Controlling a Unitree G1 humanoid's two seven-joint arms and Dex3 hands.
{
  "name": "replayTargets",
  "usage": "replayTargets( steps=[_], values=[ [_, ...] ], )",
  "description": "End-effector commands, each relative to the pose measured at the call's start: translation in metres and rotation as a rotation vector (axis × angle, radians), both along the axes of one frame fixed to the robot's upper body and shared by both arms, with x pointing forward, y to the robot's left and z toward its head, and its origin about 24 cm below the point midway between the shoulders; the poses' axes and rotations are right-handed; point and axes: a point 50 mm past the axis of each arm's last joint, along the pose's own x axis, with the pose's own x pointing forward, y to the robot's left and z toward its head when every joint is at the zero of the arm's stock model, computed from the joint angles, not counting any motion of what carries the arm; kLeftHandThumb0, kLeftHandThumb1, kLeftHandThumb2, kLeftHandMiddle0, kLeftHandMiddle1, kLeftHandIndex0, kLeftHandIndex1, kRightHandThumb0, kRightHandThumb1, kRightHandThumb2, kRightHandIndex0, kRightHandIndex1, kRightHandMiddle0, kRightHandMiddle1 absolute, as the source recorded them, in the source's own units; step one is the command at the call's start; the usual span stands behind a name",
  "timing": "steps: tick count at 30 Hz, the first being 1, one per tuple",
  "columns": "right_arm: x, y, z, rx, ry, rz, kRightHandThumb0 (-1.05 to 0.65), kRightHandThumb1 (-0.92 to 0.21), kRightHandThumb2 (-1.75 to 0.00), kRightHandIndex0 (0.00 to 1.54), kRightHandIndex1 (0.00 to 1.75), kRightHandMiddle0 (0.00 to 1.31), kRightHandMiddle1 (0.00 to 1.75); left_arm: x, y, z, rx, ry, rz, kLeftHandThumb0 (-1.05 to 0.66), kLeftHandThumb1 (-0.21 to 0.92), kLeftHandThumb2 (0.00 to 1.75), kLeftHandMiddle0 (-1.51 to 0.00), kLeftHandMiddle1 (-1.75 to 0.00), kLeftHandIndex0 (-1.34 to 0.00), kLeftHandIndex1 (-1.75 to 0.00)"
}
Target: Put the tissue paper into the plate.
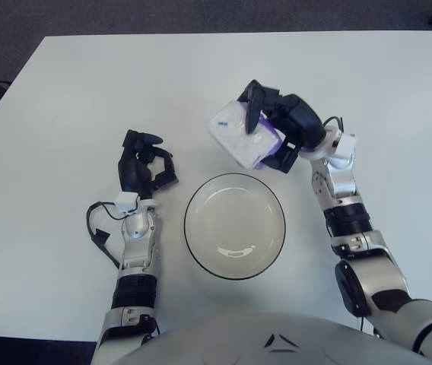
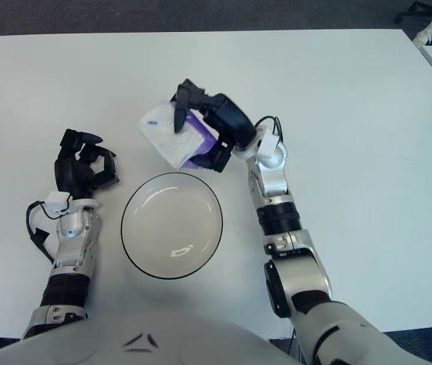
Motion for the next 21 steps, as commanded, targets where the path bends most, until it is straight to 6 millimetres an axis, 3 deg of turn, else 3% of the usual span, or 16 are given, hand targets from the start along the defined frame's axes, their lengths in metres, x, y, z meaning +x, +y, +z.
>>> replayTargets(
  steps=[1, 5, 9, 21],
  values=[
    [-0.011, 0.006, 0.005, -0.102, 0.038, 0.152, 0.00, 0.08, -1.75, 0.93, 1.67, 0.68, 1.75, -0.039, -0.003, -0.067, -0.040, 0.303, 0.022, -0.01, 0.28, 1.35, -0.65, -1.67, -0.43, -1.75],
    [-0.020, 0.010, 0.009, -0.182, 0.071, 0.275, 0.00, 0.10, -1.75, 0.97, 1.61, 0.70, 1.75, -0.039, -0.003, -0.068, -0.039, 0.318, 0.026, -0.01, 0.28, 1.34, -0.66, -1.65, -0.44, -1.75],
    [-0.034, 0.013, 0.009, -0.334, -0.128, 0.313, 0.00, 0.07, -1.71, 0.94, 1.61, 0.68, 1.75, -0.038, -0.004, -0.068, -0.048, 0.318, 0.044, -0.01, 0.27, 1.34, -0.67, -1.59, -0.47, -1.75],
    [-0.048, 0.016, -0.001, -0.406, -0.252, 0.303, 0.00, 0.01, -1.64, 0.91, 1.59, 0.64, 1.75, -0.038, -0.004, -0.068, -0.046, 0.318, 0.034, -0.01, 0.27, 1.35, -0.67, -1.64, -0.44, -1.75]
  ],
)
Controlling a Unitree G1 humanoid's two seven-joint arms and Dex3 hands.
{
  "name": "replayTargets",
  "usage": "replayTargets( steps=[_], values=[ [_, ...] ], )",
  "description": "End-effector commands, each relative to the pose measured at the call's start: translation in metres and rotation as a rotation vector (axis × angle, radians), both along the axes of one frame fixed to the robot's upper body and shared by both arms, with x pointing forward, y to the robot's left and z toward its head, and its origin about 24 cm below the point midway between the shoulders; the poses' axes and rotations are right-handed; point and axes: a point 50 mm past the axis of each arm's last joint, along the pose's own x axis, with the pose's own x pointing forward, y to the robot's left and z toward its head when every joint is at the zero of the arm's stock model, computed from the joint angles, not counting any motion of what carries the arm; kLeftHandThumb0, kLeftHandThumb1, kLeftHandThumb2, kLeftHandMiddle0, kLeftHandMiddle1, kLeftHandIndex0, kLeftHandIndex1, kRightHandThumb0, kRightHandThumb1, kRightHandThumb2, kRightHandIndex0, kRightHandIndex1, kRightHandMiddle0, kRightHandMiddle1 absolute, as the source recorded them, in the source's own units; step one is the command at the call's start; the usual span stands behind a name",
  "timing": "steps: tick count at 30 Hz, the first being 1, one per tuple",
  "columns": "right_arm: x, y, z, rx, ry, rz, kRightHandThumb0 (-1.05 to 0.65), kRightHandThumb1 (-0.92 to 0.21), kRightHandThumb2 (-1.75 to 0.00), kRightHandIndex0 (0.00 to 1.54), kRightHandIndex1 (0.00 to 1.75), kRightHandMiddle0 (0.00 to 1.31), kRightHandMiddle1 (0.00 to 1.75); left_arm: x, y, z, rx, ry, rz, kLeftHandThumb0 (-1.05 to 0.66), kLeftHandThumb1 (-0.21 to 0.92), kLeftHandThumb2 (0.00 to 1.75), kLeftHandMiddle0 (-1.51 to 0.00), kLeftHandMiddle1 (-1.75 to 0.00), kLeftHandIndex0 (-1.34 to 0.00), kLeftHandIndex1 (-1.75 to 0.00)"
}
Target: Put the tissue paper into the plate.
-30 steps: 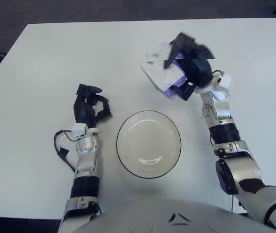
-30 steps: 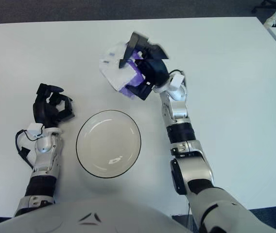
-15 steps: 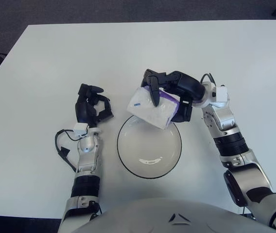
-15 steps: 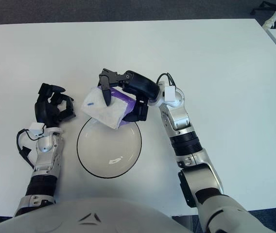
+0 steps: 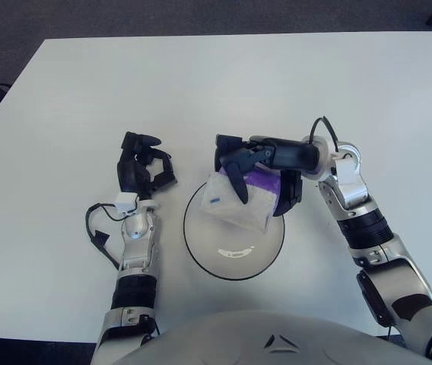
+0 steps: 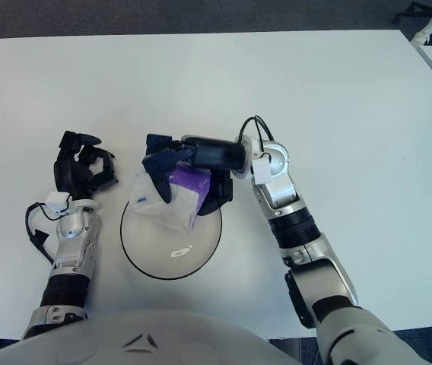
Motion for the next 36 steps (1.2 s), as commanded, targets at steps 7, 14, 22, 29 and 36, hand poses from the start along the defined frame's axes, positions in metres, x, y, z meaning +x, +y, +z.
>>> replayTargets(
  steps=[7, 14, 22, 29, 36],
  values=[
    [-0.010, 0.000, -0.007, -0.066, -0.127, 0.064, 0.00, 0.03, -1.67, 0.91, 1.61, 0.66, 1.75, -0.038, -0.006, -0.064, -0.049, 0.276, 0.013, -0.01, 0.28, 1.32, -0.68, -1.58, -0.45, -1.75],
    [-0.012, -0.001, -0.011, -0.082, -0.173, 0.072, 0.00, 0.04, -1.71, 0.88, 1.69, 0.66, 1.75, -0.039, -0.005, -0.063, -0.049, 0.262, 0.011, -0.01, 0.28, 1.32, -0.68, -1.58, -0.46, -1.75],
    [-0.017, 0.001, -0.006, -0.167, -0.176, 0.017, -0.01, -0.67, -0.84, 0.20, 1.74, 0.40, 1.64, -0.039, -0.005, -0.064, -0.046, 0.269, 0.001, -0.01, 0.27, 1.34, -0.67, -1.62, -0.44, -1.75],
    [-0.013, -0.006, -0.015, -0.136, -0.202, -0.036, -0.73, -0.90, -0.75, 0.01, 0.23, 0.04, 0.34, -0.039, -0.004, -0.068, -0.051, 0.316, 0.017, -0.01, 0.27, 1.33, -0.67, -1.60, -0.45, -1.75],
    [-0.011, -0.007, -0.018, -0.150, -0.203, -0.035, -0.99, -0.92, -0.71, 0.00, 0.02, 0.00, 0.03, -0.039, -0.003, -0.072, -0.092, 0.339, 0.023, -0.01, 0.27, 1.31, -0.68, -1.53, -0.49, -1.75]
  ],
)
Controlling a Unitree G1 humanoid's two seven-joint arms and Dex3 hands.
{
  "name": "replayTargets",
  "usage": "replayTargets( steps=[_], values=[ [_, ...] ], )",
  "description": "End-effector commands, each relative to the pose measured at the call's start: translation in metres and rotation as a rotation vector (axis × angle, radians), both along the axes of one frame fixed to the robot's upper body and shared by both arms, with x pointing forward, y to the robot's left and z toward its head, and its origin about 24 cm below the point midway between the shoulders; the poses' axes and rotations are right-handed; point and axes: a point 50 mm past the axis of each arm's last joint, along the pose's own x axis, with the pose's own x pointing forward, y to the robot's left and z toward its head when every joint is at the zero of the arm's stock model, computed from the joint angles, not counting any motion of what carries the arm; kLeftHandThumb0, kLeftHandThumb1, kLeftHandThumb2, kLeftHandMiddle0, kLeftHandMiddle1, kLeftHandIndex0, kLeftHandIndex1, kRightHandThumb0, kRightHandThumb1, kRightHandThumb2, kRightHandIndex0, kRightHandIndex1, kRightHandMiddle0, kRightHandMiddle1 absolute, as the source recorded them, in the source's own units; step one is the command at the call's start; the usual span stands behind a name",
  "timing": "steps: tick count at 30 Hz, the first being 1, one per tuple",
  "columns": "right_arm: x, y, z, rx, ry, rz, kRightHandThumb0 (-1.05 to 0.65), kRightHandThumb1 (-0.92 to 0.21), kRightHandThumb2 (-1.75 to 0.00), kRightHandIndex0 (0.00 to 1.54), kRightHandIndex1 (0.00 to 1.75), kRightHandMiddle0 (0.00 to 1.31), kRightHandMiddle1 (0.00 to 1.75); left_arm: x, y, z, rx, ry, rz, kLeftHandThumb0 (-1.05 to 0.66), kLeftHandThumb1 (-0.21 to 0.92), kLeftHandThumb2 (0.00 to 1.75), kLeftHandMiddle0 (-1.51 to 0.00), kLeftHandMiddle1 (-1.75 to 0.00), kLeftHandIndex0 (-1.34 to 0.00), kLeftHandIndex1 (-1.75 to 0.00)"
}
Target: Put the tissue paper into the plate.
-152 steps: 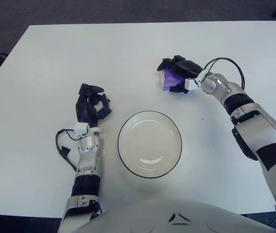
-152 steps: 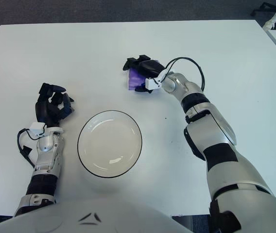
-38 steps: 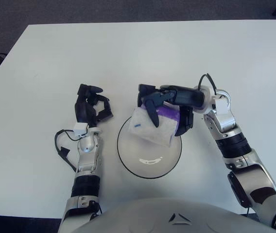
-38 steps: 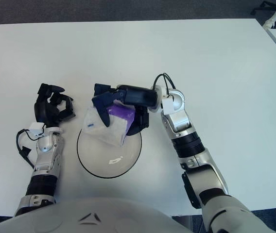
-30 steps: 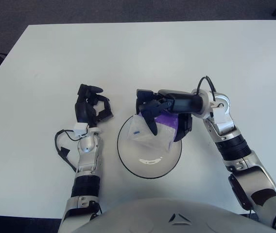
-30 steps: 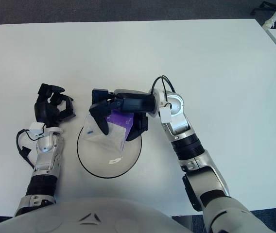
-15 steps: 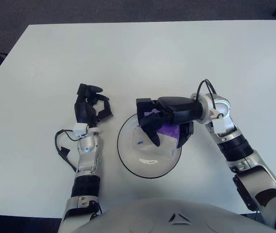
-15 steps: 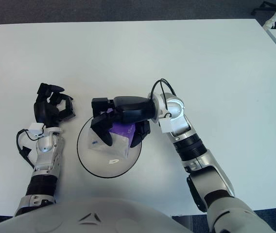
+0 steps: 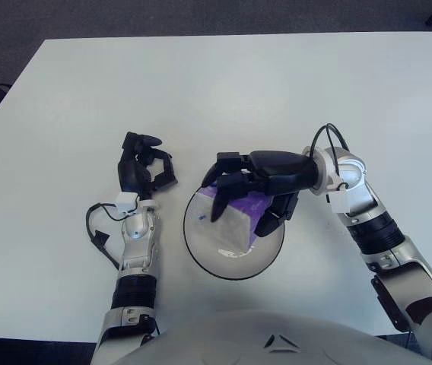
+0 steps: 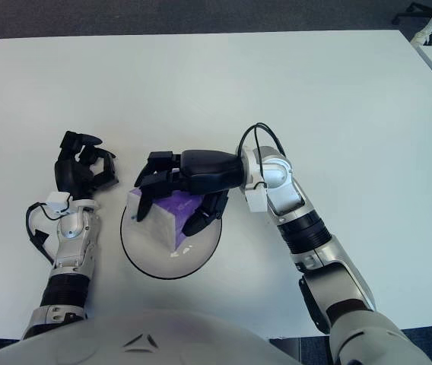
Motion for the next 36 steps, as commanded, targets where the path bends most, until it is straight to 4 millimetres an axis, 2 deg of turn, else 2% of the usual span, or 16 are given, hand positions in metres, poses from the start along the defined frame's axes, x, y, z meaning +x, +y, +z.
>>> replayTargets(
  steps=[1, 11, 21, 29, 36],
  values=[
    [0.001, -0.002, -0.004, -0.016, -0.001, -0.004, -1.01, -0.92, -0.70, 0.00, 0.01, 0.00, 0.02, -0.039, -0.003, -0.070, -0.093, 0.326, 0.027, -0.01, 0.26, 1.32, -0.69, -1.52, -0.50, -1.75],
    [0.005, -0.001, -0.005, -0.065, 0.067, -0.011, -1.05, -0.92, -0.65, 0.00, 0.00, 0.00, 0.00, -0.039, -0.003, -0.070, -0.115, 0.292, 0.022, -0.01, 0.24, 1.34, -0.70, -1.50, -0.54, -1.75],
    [0.006, -0.003, -0.007, -0.036, 0.058, -0.037, -1.05, -0.92, -0.61, 0.00, 0.00, 0.00, 0.00, -0.039, -0.003, -0.071, -0.078, 0.295, 0.035, -0.01, 0.23, 1.34, -0.69, -1.51, -0.55, -1.75],
    [0.007, -0.006, -0.004, -0.043, -0.004, -0.039, -1.05, -0.92, -0.66, 0.00, 0.00, 0.00, 0.00, -0.040, -0.002, -0.071, -0.066, 0.313, 0.028, -0.01, 0.23, 1.35, -0.70, -1.50, -0.55, -1.75],
    [0.011, -0.010, 0.000, 0.015, -0.054, -0.063, -1.05, -0.92, -0.77, 0.00, 0.00, 0.00, 0.00, -0.042, -0.002, -0.072, -0.043, 0.328, 0.033, -0.01, 0.27, 1.30, -0.67, -1.49, -0.53, -1.75]
  ],
)
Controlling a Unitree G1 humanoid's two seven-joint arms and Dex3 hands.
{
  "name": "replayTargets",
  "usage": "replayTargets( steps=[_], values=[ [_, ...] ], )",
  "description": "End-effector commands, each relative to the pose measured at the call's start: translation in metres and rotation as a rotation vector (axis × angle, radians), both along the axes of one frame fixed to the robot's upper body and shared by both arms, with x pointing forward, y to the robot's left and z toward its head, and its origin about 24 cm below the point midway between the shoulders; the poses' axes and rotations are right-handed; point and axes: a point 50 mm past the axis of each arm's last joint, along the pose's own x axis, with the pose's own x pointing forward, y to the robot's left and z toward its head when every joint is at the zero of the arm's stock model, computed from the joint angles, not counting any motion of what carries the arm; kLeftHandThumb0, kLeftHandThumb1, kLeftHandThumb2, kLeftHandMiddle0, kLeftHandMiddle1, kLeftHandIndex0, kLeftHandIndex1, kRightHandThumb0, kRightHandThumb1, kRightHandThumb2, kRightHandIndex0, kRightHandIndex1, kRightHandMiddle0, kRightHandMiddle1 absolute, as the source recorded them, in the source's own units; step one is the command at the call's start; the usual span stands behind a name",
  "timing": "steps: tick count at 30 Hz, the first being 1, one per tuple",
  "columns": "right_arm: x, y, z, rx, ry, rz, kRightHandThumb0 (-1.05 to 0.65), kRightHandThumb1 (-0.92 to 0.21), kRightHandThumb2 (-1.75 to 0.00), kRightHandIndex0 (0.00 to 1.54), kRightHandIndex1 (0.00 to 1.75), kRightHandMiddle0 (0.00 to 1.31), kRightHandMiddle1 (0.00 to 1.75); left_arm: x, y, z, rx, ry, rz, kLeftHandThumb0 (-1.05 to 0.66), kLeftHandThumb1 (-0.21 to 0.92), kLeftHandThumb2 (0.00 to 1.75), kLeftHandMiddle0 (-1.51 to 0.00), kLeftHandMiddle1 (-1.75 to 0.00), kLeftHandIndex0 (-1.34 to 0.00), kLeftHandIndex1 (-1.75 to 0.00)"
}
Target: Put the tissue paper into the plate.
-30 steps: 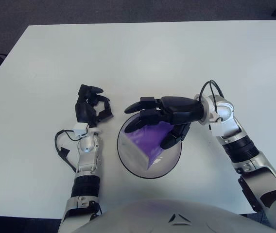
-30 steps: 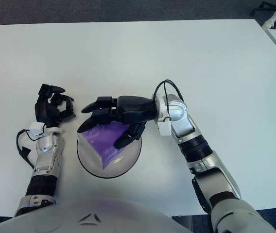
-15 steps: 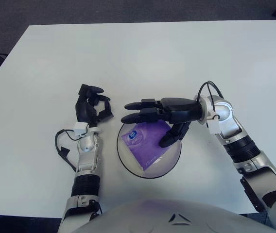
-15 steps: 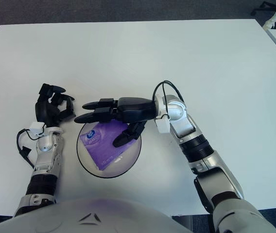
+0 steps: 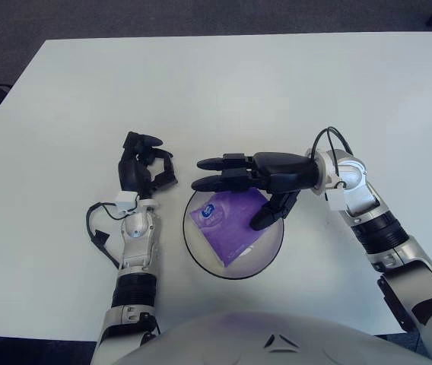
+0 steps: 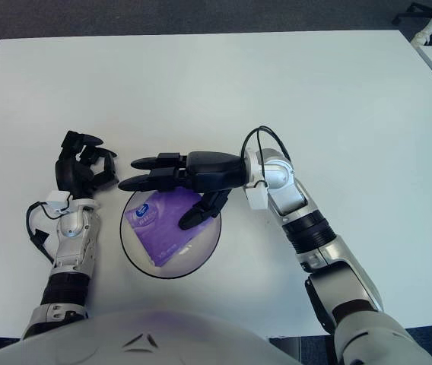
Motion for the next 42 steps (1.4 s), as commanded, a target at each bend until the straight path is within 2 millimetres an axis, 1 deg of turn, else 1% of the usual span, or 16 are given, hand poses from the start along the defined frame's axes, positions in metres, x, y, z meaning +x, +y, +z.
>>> replayTargets(
  steps=[1, 8, 9, 10, 12, 13, 14, 15, 18, 21, 22, 25, 27, 30, 34, 42],
  values=[
    [0.005, -0.005, 0.009, 0.040, -0.075, -0.027, -1.05, -0.92, -0.80, 0.00, 0.00, 0.00, 0.00, -0.044, -0.002, -0.071, -0.040, 0.330, 0.045, -0.01, 0.27, 1.29, -0.67, -1.49, -0.53, -1.75],
    [0.009, -0.010, 0.011, 0.131, -0.042, -0.089, -0.95, -0.92, -0.95, 0.00, 0.00, 0.00, 0.00, -0.044, -0.001, -0.071, -0.013, 0.337, 0.038, -0.01, 0.29, 1.27, -0.68, -1.48, -0.51, -1.75],
    [0.010, -0.011, 0.011, 0.151, -0.024, -0.102, -0.93, -0.92, -0.97, 0.01, 0.02, 0.00, 0.05, -0.044, -0.001, -0.071, -0.013, 0.337, 0.035, -0.01, 0.29, 1.27, -0.68, -1.48, -0.51, -1.75],
    [0.010, -0.011, 0.011, 0.186, -0.001, -0.117, -0.90, -0.92, -0.99, 0.01, 0.09, 0.00, 0.14, -0.043, -0.001, -0.071, -0.015, 0.337, 0.034, -0.01, 0.30, 1.26, -0.67, -1.48, -0.50, -1.75],
    [0.012, -0.013, 0.011, 0.242, 0.024, -0.144, -0.84, -0.92, -0.99, 0.00, 0.45, 0.00, 0.57, -0.043, -0.001, -0.070, -0.018, 0.337, 0.038, -0.01, 0.30, 1.26, -0.67, -1.49, -0.49, -1.75],
    [0.015, -0.016, 0.012, 0.270, 0.032, -0.168, -0.83, -0.92, -0.99, 0.00, 0.52, 0.00, 0.64, -0.043, -0.001, -0.070, -0.021, 0.337, 0.043, -0.01, 0.30, 1.26, -0.67, -1.49, -0.49, -1.75],
    [0.016, -0.018, 0.012, 0.285, 0.035, -0.185, -0.78, -0.92, -1.00, 0.00, 0.68, 0.00, 0.82, -0.043, -0.001, -0.070, -0.023, 0.338, 0.047, -0.01, 0.30, 1.26, -0.67, -1.50, -0.48, -1.75],
    [0.017, -0.020, 0.012, 0.310, 0.050, -0.201, -0.75, -0.92, -1.00, 0.00, 0.79, 0.00, 0.94, -0.043, -0.002, -0.069, -0.022, 0.336, 0.051, -0.01, 0.30, 1.26, -0.67, -1.50, -0.48, -1.75],
    [0.019, -0.023, 0.010, 0.374, 0.099, -0.225, -0.63, -0.91, -1.01, 0.02, 1.02, 0.00, 1.15, -0.044, -0.005, -0.065, -0.015, 0.330, 0.061, -0.01, 0.30, 1.26, -0.67, -1.49, -0.49, -1.75],
    [0.020, -0.023, 0.009, 0.414, 0.131, -0.231, -0.54, -0.87, -1.05, 0.06, 1.13, 0.00, 1.26, -0.045, -0.007, -0.064, -0.012, 0.328, 0.064, -0.01, 0.30, 1.26, -0.67, -1.48, -0.50, -1.75],
    [0.020, -0.023, 0.008, 0.446, 0.152, -0.241, -0.53, -0.86, -1.06, 0.06, 1.14, 0.00, 1.27, -0.044, -0.007, -0.064, -0.012, 0.329, 0.065, -0.01, 0.30, 1.26, -0.68, -1.48, -0.50, -1.75],
    [0.022, -0.024, 0.006, 0.555, 0.216, -0.303, -0.42, -0.78, -1.20, 0.17, 1.23, 0.02, 1.42, -0.044, -0.006, -0.063, -0.013, 0.324, 0.065, -0.01, 0.28, 1.29, -0.70, -1.49, -0.50, -1.75],
    [0.023, -0.024, 0.005, 0.587, 0.244, -0.333, -0.37, -0.74, -1.29, 0.21, 1.26, 0.07, 1.49, -0.043, -0.006, -0.062, -0.014, 0.317, 0.061, -0.01, 0.27, 1.30, -0.70, -1.50, -0.49, -1.75],
    [0.024, -0.025, 0.002, 0.615, 0.291, -0.381, -0.34, -0.72, -1.35, 0.25, 1.29, 0.13, 1.54, -0.043, -0.006, -0.061, -0.022, 0.301, 0.050, -0.01, 0.26, 1.32, -0.70, -1.54, -0.48, -1.75],
    [0.024, -0.026, 0.000, 0.650, 0.323, -0.430, -0.34, -0.72, -1.37, 0.26, 1.30, 0.16, 1.56, -0.043, -0.006, -0.061, -0.031, 0.289, 0.041, -0.01, 0.26, 1.34, -0.69, -1.57, -0.47, -1.75],
    [0.028, -0.030, -0.010, 0.841, 0.429, -0.547, -0.38, -0.76, -1.36, 0.33, 1.31, 0.27, 1.64, -0.042, -0.004, -0.061, -0.032, 0.266, 0.031, -0.01, 0.26, 1.33, -0.67, -1.57, -0.49, -1.75]
  ],
)
